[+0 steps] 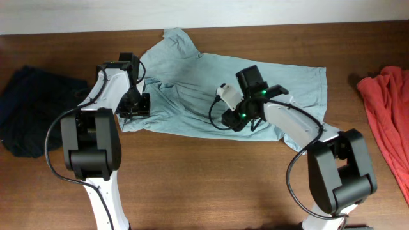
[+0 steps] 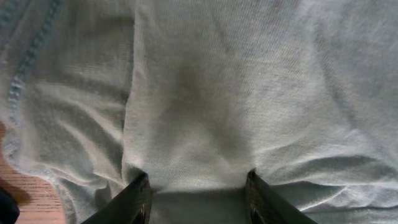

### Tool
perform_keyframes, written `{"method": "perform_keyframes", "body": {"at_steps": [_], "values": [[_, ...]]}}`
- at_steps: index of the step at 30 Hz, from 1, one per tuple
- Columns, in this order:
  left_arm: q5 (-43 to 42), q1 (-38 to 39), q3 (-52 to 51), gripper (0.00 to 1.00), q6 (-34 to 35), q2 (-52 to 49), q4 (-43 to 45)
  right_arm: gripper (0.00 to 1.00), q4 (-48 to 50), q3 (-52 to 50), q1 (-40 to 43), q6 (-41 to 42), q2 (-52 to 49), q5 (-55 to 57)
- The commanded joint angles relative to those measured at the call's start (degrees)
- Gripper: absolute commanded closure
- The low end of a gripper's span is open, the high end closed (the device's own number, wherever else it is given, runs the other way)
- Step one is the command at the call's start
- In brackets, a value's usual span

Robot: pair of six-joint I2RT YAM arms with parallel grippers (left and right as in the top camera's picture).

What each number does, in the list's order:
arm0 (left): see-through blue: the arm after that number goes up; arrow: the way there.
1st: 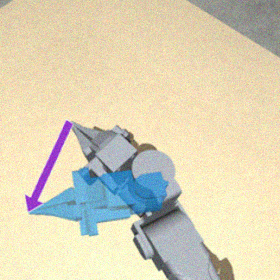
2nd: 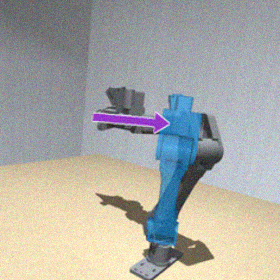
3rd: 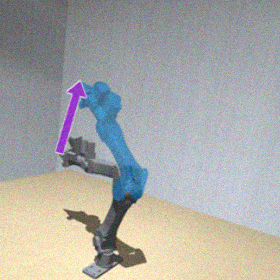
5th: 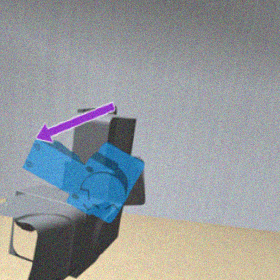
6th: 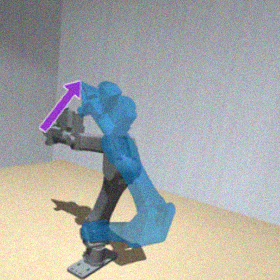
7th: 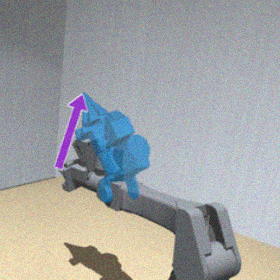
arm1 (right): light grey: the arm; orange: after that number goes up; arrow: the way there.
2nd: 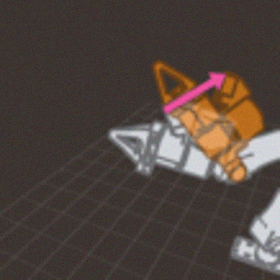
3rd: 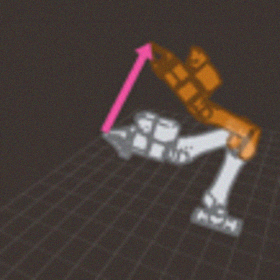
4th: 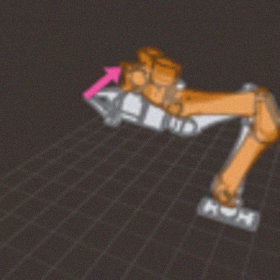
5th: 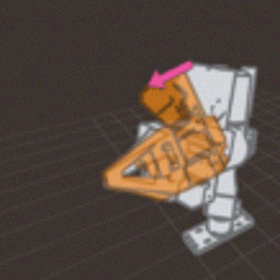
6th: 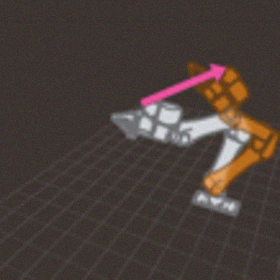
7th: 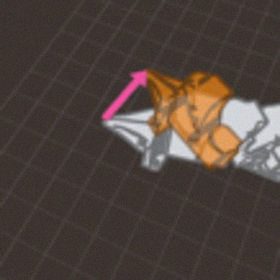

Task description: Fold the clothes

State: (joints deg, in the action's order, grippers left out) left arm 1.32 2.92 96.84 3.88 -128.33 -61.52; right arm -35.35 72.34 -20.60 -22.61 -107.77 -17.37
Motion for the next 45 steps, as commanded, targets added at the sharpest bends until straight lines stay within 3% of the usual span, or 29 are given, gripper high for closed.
{"method": "perform_keyframes", "body": {"at_steps": [1, 7, 12, 17, 23, 24, 26, 27, 33, 36, 39, 42, 45], "values": [[-0.1, 0.2, -2.3, 0.5, 0.0, -2.8, 0.6, 0.54, -0.4, 0.9, -2.0, -1.1, -2.6, 2.1], [-0.1, 0.2, -2.3, 0.46, 0.0, -2.8, 0.6, 0.55, -0.2, 1.0, -3.1, -0.9, -3.2, 2.5], [-0.1, 0.2, -2.4, 0.46, 0.0, -2.8, 0.6, 0.85, 2.2, 1.0, -2.8, 4.9, -3.2, 8.7], [-0.1, 0.2, -2.3, 0.46, 0.0, -2.8, 0.2, 0.96, 4.3, 1.0, -2.1, 5.8, -3.2, 10.6], [-0.1, 0.2, -2.4, 0.45, -0.1, -2.8, 0.2, 0.96, 6.5, 1.0, 0.2, 7.1, -3.2, 10.5], [-0.1, 0.2, -2.3, 0.45, 0.0, -2.8, 0.2, 0.9, 6.9, 1.0, 0.9, 7.1, -3.2, 10.5], [-0.1, 0.2, -2.3, 0.45, -0.1, -2.8, 0.2, 0.64, 7.3, 1.0, 1.6, 7.1, -3.2, 10.6], [-0.1, 0.2, -2.3, 0.45, -0.1, -2.8, 0.3, 0.6, 7.4, 1.0, 2.4, 8.2, -3.2, 10.6], [0.0, 0.2, -2.4, 0.45, -0.1, -2.8, 0.4, 0.66, 3.8, 2.1, 8.3, 20.5, -3.1, 7.9], [0.0, 0.2, -2.4, 0.44, -0.1, -2.8, 0.4, 0.53, -3.0, 3.8, 12.2, 18.4, -2.3, 2.4], [0.0, 0.2, -2.3, 0.44, -0.1, -2.8, 0.4, 0.52, -6.4, 3.7, 13.7, 18.6, -2.3, 3.1], [0.0, 0.2, -2.3, 0.44, -0.1, -2.8, 0.4, 0.68, -10.4, 3.8, 16.4, 28.0, -2.3, 5.5], [0.0, 0.2, -2.3, 0.44, -0.1, -2.8, 0.4, 0.71, -14.6, 3.8, 21.2, 30.1, -2.1, -0.8]]}}
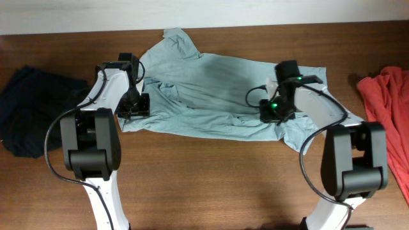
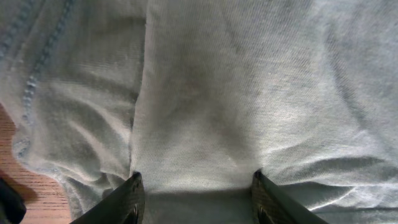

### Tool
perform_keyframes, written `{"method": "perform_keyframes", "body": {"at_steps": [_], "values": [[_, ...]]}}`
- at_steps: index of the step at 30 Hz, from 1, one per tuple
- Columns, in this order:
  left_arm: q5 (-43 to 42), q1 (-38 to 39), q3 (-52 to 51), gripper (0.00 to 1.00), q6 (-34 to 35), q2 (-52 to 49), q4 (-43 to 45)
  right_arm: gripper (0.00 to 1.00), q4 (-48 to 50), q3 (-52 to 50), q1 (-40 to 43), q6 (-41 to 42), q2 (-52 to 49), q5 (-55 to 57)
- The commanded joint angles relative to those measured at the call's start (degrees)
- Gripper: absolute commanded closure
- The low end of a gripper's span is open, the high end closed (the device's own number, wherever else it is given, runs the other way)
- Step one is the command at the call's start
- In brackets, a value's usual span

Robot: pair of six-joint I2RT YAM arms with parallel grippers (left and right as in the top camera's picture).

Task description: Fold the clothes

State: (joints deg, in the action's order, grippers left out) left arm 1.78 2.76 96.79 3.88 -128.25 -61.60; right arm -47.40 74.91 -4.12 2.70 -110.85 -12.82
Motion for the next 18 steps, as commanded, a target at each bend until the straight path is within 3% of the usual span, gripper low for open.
{"method": "perform_keyframes", "body": {"at_steps": [1, 2, 11, 18], "values": [[-0.5, 0.4, -2.3, 0.44, -0.1, -2.9, 0.5, 0.7, -3.3, 1.2, 5.7, 4.1, 1.0, -7.4], [-0.5, 0.4, -2.3, 0.44, -0.1, -2.9, 0.5, 0.64, -5.0, 1.2, 8.1, 2.0, 1.2, -12.7], [-0.5, 0.4, -2.3, 0.39, -0.1, -2.9, 0.5, 0.59, -13.4, 1.2, 18.3, 1.2, 2.5, -16.7], [-0.5, 0.4, -2.3, 0.38, -0.1, -2.9, 0.6, 0.59, -17.3, 1.2, 22.1, 7.9, 2.5, -3.2]]}}
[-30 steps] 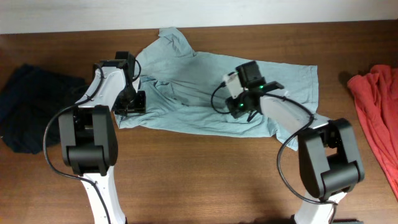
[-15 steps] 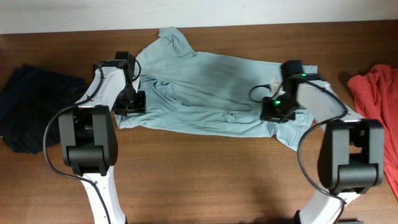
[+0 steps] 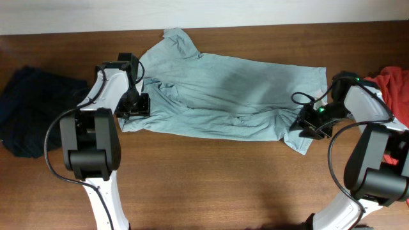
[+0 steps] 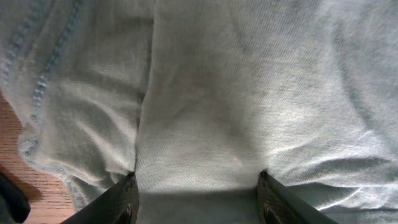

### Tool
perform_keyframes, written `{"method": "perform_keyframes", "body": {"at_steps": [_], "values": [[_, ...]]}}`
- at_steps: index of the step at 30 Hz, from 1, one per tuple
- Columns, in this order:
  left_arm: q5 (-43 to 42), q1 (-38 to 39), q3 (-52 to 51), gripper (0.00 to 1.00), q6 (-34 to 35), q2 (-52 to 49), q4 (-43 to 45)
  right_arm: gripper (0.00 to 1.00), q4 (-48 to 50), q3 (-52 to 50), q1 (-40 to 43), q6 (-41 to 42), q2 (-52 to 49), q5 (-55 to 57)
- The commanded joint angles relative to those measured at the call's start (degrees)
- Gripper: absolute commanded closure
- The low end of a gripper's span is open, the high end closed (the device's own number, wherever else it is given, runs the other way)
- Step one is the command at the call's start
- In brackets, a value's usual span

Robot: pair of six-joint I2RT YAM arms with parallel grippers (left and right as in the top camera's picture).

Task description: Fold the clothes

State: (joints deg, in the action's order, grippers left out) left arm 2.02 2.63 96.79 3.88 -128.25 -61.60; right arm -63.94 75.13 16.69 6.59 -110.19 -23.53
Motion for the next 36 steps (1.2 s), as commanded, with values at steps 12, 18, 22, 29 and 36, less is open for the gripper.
{"method": "perform_keyframes", "body": {"at_steps": [12, 18, 22, 29, 36], "values": [[-0.7, 0.5, -2.3, 0.33, -0.1, -2.9, 1.0, 0.49, -4.3, -2.8, 0.9, 9.3, 1.8, 15.1], [-0.7, 0.5, -2.3, 0.33, -0.1, -2.9, 1.0, 0.49, 3.2, -11.6, 0.5, 11.8, 1.8, 8.9], [-0.7, 0.5, -2.3, 0.32, -0.1, -2.9, 1.0, 0.67, 6.4, -13.7, 0.7, 14.1, 1.8, 6.2], [-0.7, 0.5, -2.3, 0.32, -0.1, -2.9, 0.9, 0.94, 7.2, -12.0, 4.4, 14.9, 1.8, 9.0], [-0.7, -1.7, -2.3, 0.32, -0.3, -2.9, 0.1, 0.96, 7.5, -9.2, 9.2, 14.8, 1.8, 16.2]]}}
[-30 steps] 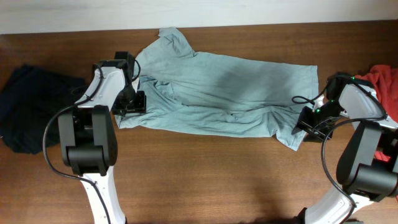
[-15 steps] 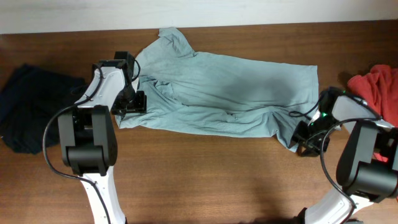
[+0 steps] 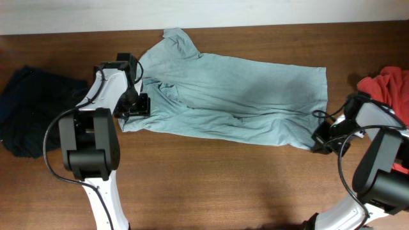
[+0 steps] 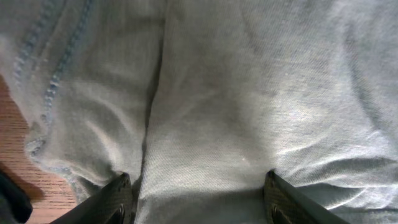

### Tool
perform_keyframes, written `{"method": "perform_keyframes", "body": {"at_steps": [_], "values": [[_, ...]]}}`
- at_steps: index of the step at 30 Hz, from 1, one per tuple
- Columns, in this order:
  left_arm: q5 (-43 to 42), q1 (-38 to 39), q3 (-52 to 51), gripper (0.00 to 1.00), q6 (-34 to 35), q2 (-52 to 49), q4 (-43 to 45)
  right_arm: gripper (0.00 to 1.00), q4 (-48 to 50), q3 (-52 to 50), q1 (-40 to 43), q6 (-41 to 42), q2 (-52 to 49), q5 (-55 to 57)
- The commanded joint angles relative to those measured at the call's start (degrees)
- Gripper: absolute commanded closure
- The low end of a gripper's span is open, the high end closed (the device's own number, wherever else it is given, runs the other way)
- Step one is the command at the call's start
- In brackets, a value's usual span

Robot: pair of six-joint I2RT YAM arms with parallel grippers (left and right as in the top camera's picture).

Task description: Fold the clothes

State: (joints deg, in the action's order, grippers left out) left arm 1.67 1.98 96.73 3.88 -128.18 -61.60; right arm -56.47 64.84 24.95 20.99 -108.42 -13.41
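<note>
A light blue-green T-shirt (image 3: 243, 96) lies spread across the wooden table (image 3: 211, 185), with a sleeve pointing to the back left. My left gripper (image 3: 133, 107) rests on the shirt's left edge. In the left wrist view that gripper (image 4: 196, 199) is open, its fingers (image 4: 118, 199) wide apart with a hump of shirt cloth (image 4: 217, 93) between them. My right gripper (image 3: 321, 137) sits at the shirt's lower right corner. How its jaws stand does not show from above.
A dark navy garment (image 3: 29, 118) lies bunched at the table's left end. A red garment (image 3: 386, 96) lies at the right end, close behind the right arm. A pale wall runs along the back edge.
My right gripper has moved further right and toward the front, to the shirt's lower right corner, and that corner lies flatter. The left fingers stand slightly wider apart.
My right gripper was first on the middle of the shirt, where the cloth was wrinkled. It then stood further right, then near the right hem, and now at the corner, with the shirt smoother. The left gripper stayed on the left edge, its fingers widening.
</note>
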Motion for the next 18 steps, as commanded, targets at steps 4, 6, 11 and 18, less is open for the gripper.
{"method": "perform_keyframes", "body": {"at_steps": [4, 6, 11, 18], "values": [[-0.4, -2.3, -2.2, 0.32, -0.3, -3.0, -0.7, 0.96, 0.2, 1.1, 1.0, 0.3, 0.1, 12.5], [-0.4, -2.7, -2.2, 0.32, -0.3, -3.0, -1.0, 0.96, 0.2, 1.1, 1.0, 0.3, 0.1, 12.6], [-0.4, -3.0, -1.2, 0.33, -0.9, -3.0, -3.4, 0.95, -0.7, 1.1, 1.0, 0.3, 0.1, 17.5], [-0.4, -3.0, -0.2, 0.33, -0.9, -3.0, -5.8, 0.91, -3.1, 1.1, 1.0, 0.6, 0.1, 23.0]]}}
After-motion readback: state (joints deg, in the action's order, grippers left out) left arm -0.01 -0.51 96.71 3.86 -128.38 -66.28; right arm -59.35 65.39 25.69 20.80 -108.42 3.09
